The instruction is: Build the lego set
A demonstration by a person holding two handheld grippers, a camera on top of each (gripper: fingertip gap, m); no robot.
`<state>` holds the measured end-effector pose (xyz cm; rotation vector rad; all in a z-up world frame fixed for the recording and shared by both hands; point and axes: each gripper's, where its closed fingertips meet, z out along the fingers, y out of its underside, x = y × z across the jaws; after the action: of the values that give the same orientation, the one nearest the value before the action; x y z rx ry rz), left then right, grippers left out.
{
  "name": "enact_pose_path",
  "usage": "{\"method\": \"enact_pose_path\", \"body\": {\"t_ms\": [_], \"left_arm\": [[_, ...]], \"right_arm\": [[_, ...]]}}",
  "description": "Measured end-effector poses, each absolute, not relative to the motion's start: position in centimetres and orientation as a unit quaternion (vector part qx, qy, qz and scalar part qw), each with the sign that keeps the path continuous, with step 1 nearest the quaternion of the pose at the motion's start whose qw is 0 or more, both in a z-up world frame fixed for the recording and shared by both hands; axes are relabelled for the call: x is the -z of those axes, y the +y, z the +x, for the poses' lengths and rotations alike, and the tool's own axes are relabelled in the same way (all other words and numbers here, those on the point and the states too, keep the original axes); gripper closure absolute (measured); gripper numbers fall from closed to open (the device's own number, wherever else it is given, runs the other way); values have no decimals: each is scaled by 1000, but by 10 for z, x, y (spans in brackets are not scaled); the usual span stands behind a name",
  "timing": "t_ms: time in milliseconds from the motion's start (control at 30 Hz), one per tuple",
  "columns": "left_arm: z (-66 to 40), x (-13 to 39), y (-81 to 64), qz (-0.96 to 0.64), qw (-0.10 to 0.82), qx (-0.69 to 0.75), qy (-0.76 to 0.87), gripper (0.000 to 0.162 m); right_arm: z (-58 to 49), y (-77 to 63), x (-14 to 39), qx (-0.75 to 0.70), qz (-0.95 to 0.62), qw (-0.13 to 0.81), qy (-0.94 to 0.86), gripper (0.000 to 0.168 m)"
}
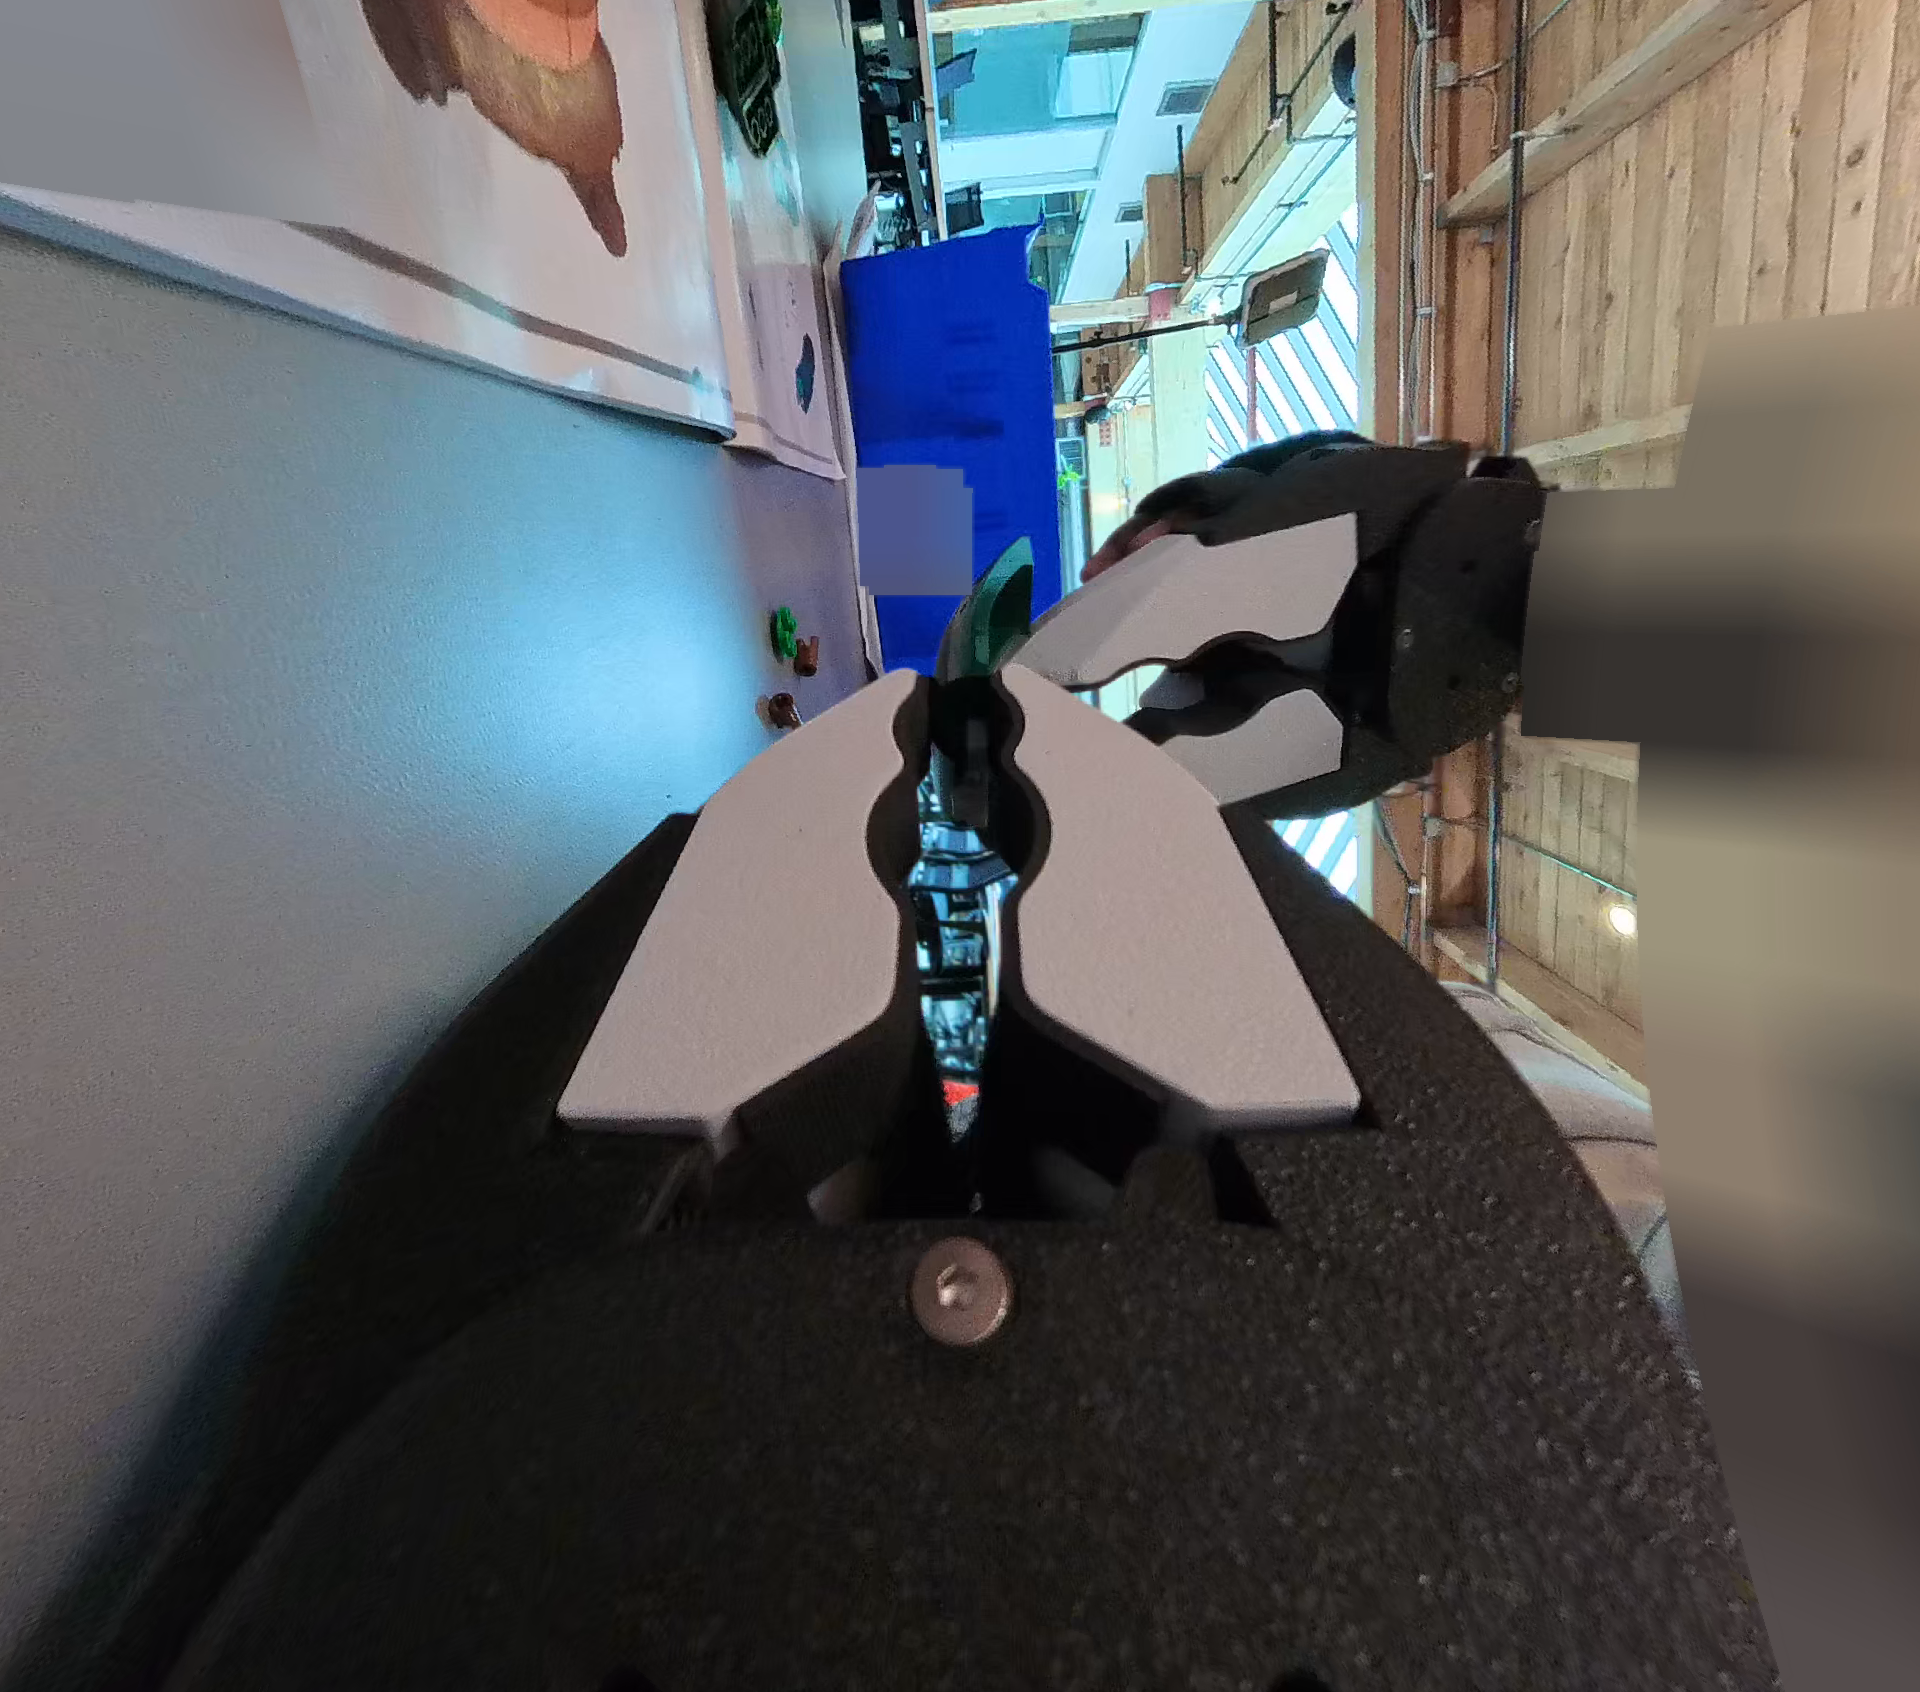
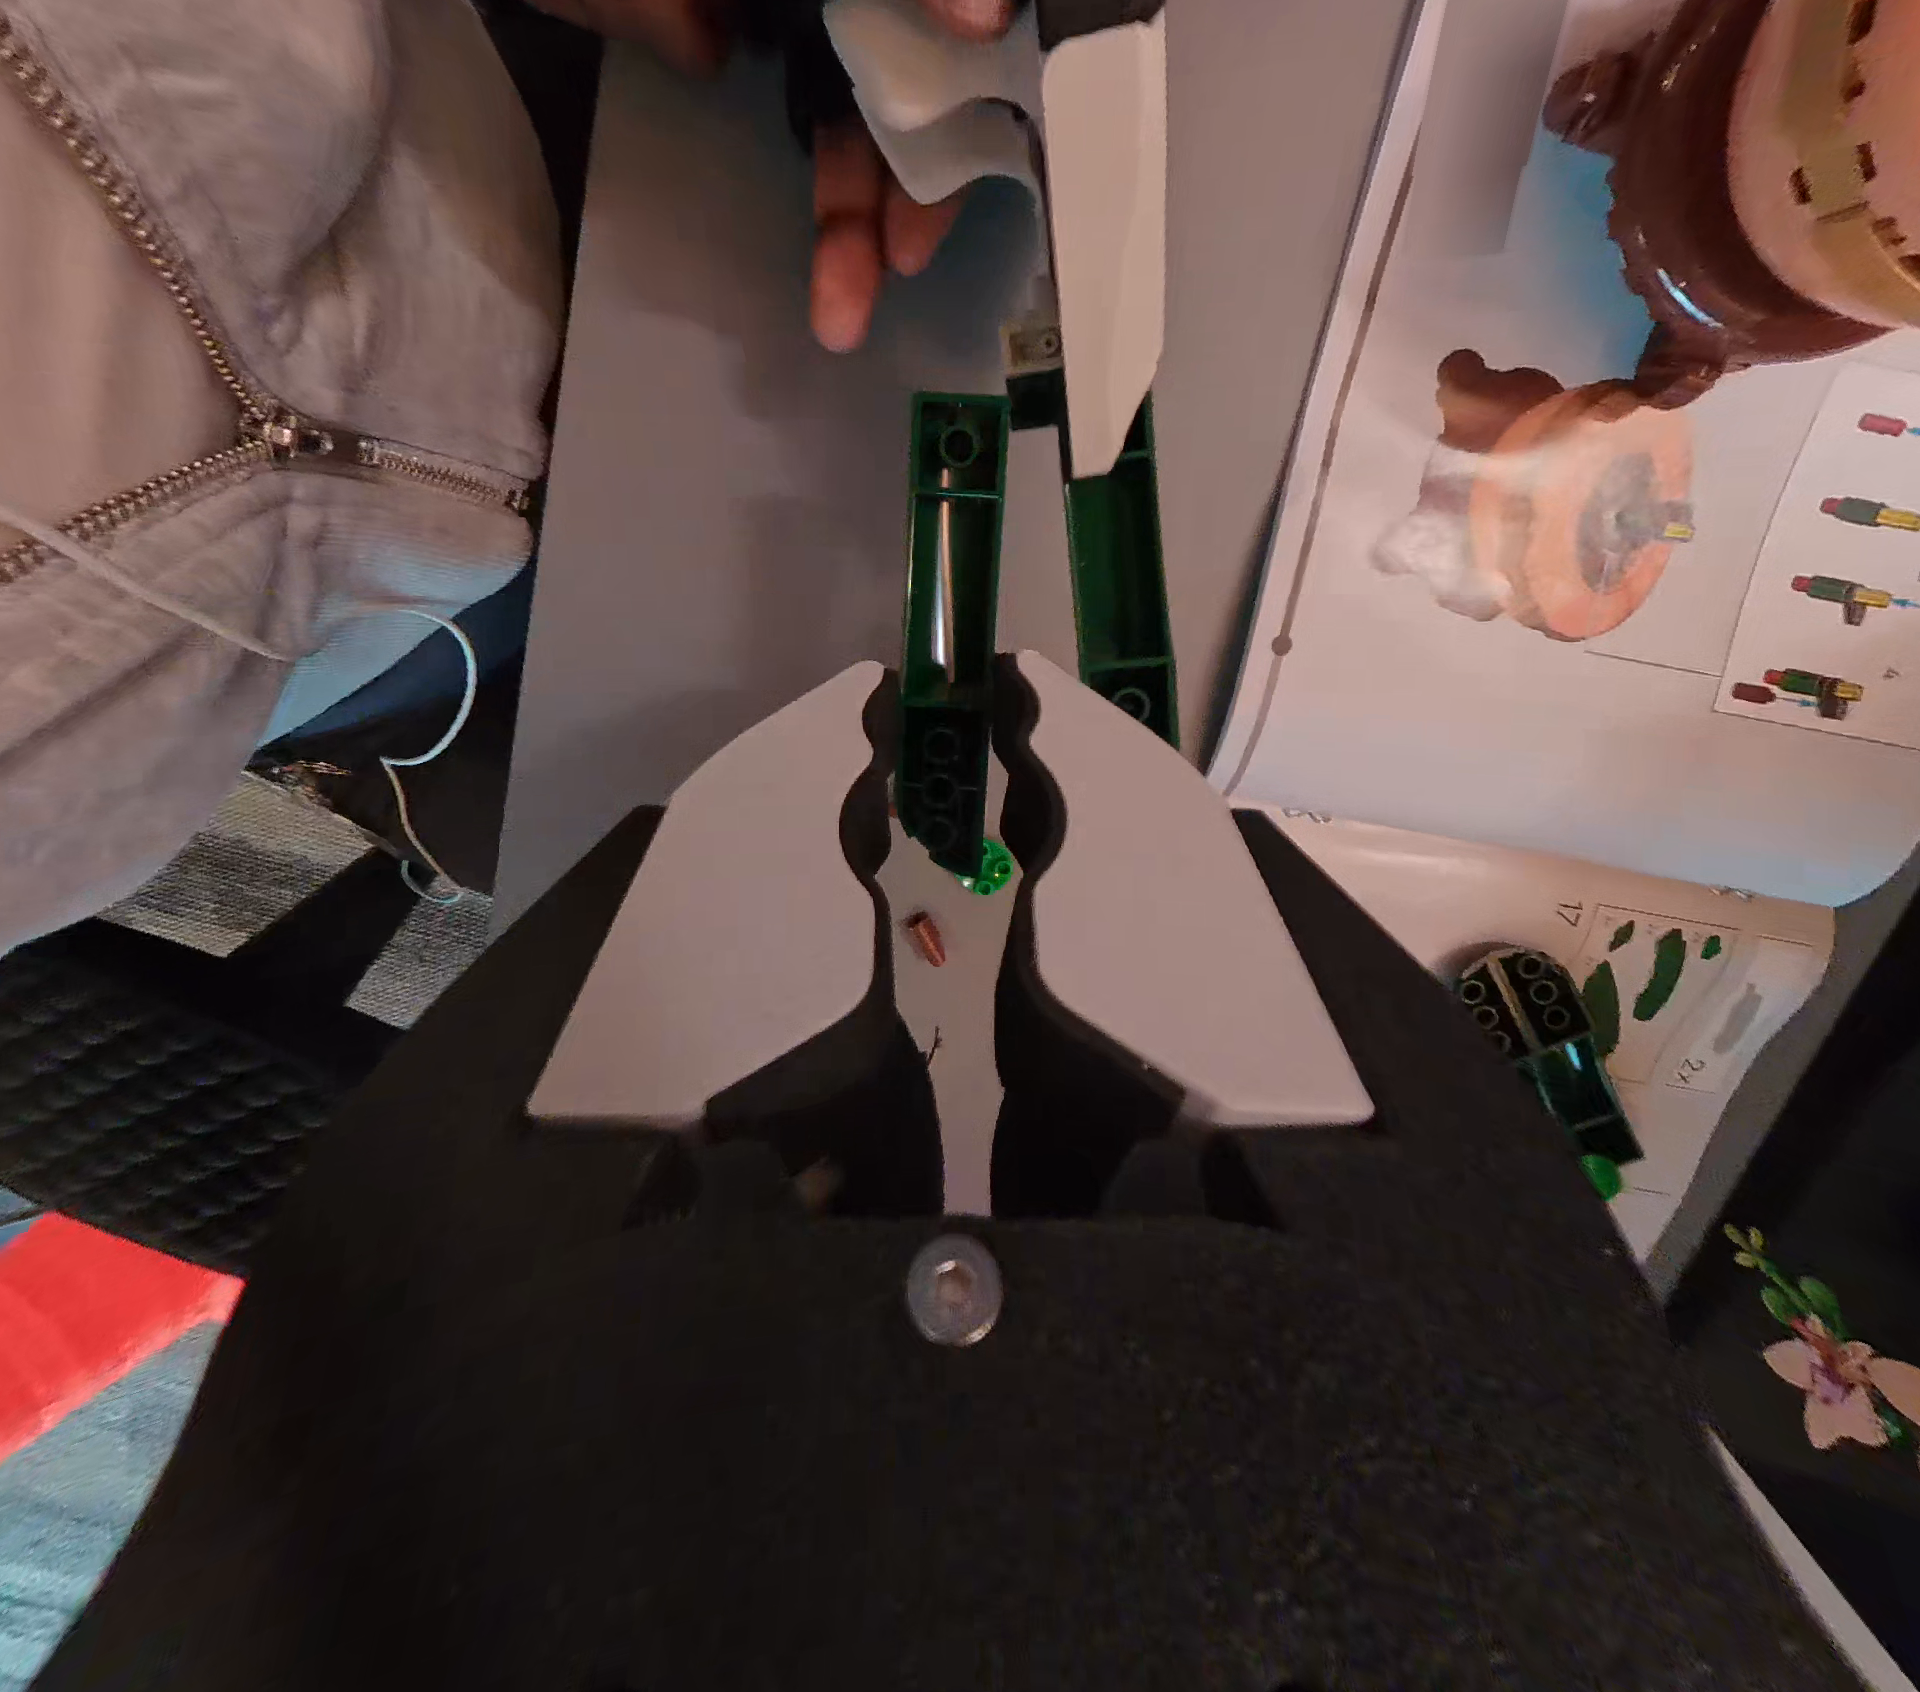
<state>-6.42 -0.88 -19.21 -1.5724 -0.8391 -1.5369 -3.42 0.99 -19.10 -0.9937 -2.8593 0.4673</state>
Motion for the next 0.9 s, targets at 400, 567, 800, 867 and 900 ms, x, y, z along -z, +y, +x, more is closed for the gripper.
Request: {"method": "enact_pose_path", "body": {"t_ms": [400, 567, 800, 867, 900], "left_arm": [[-52, 195, -6, -624, 366, 605, -333, 153], [-49, 198, -3, -629, 367, 598, -335, 153], [-47, 202, 0, -643, 379, 580, -326, 153], [-46, 204, 0, -649, 382, 575, -320, 153], [-46, 204, 0, -651, 384, 573, -317, 153]], "right_arm": [[-28, 18, 195, -120, -301, 97, -941, 152], [-27, 20, 200, -115, -324, 87, -935, 152], [-26, 23, 202, -84, -341, 97, -931, 152], [-24, 23, 203, -83, -362, 89, -924, 152], [-24, 23, 204, -83, -370, 86, -921, 152]]}}
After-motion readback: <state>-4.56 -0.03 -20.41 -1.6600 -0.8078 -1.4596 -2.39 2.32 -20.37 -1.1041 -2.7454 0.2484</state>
